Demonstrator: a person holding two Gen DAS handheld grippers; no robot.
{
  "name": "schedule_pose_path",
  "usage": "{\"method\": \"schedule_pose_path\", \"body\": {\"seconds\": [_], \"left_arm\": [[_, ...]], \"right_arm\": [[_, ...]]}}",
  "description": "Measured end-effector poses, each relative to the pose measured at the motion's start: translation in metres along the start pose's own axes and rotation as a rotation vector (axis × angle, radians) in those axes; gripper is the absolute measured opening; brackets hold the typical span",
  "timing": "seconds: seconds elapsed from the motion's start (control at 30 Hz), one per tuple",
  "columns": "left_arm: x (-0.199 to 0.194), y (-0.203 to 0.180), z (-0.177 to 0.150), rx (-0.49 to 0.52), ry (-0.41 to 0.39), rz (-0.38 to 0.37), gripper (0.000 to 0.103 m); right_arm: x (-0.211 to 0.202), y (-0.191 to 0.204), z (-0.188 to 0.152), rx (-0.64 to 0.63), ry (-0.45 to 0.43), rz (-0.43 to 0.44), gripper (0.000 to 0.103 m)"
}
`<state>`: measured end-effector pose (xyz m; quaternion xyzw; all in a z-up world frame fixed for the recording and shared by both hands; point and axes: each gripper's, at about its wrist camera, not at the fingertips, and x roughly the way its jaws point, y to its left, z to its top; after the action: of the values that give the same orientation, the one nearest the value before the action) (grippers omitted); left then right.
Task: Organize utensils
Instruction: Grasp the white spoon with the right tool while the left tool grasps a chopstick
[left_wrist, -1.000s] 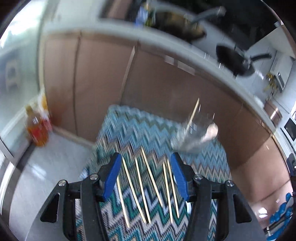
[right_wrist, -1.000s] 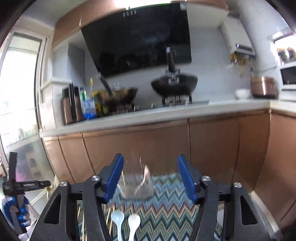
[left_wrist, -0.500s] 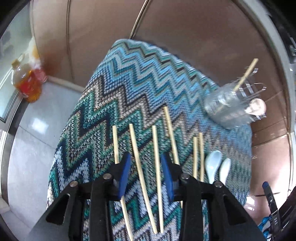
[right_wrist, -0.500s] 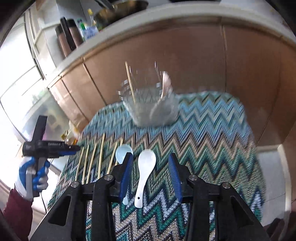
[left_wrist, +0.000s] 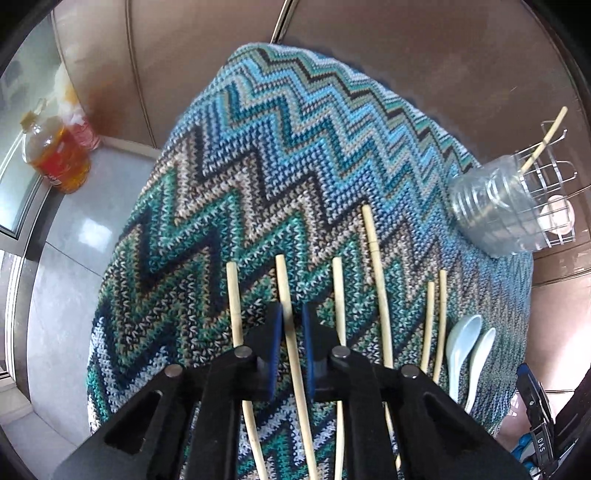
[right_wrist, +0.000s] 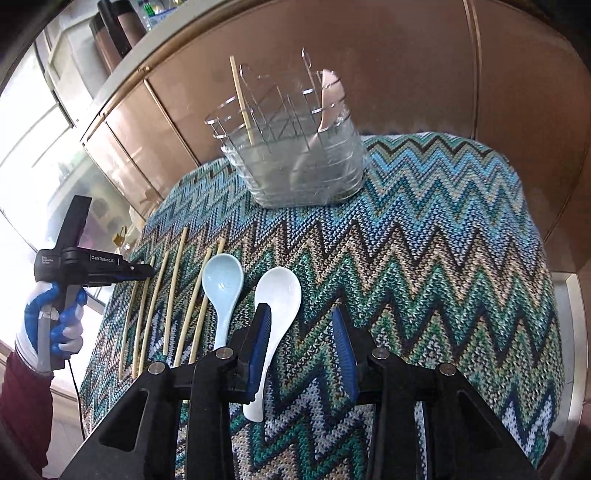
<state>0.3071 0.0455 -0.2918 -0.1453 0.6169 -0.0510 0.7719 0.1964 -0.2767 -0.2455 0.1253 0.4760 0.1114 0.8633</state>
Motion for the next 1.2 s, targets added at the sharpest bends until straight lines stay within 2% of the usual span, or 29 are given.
{"method": "schedule_pose_path", "body": {"seconds": [0.17, 0.37, 0.5, 0.6, 0.67, 0.9, 1.2], "left_arm": [[0.005, 0.0, 0.003, -0.007, 0.007, 0.008, 0.006], [0.005, 0.002, 0.005, -0.016, 0.006, -0.001, 0.006], [0.005, 0.002, 0.005, -0.022, 0.005, -0.003, 0.005], [0.005, 0.002, 0.005, -0.026, 0.002, -0.005, 0.005], [0.005, 0.003, 0.004, -0.029, -0.001, -0.006, 0.005], [0.004, 0.003, 0.002, -0.037, -0.009, -0.004, 0.005], [-0.017, -0.002, -0.01, -0.032, -0.065, -0.063, 0.004]], "right_arm": [[0.025, -0.007, 0.015, 0.019, 0.094, 0.06, 0.027], [0.054, -0.01, 0.029, 0.012, 0.187, 0.114, 0.025], [0.069, -0.006, 0.037, -0.014, 0.226, 0.111, 0.023], [0.079, -0.002, 0.041, -0.042, 0.254, 0.108, 0.017], [0.084, 0.0, 0.042, -0.059, 0.271, 0.106, 0.008], [0.072, 0.006, 0.041, -0.103, 0.235, 0.12, 0.004], [0.017, 0.015, 0.028, -0.142, 0.095, 0.067, 0.004]]}}
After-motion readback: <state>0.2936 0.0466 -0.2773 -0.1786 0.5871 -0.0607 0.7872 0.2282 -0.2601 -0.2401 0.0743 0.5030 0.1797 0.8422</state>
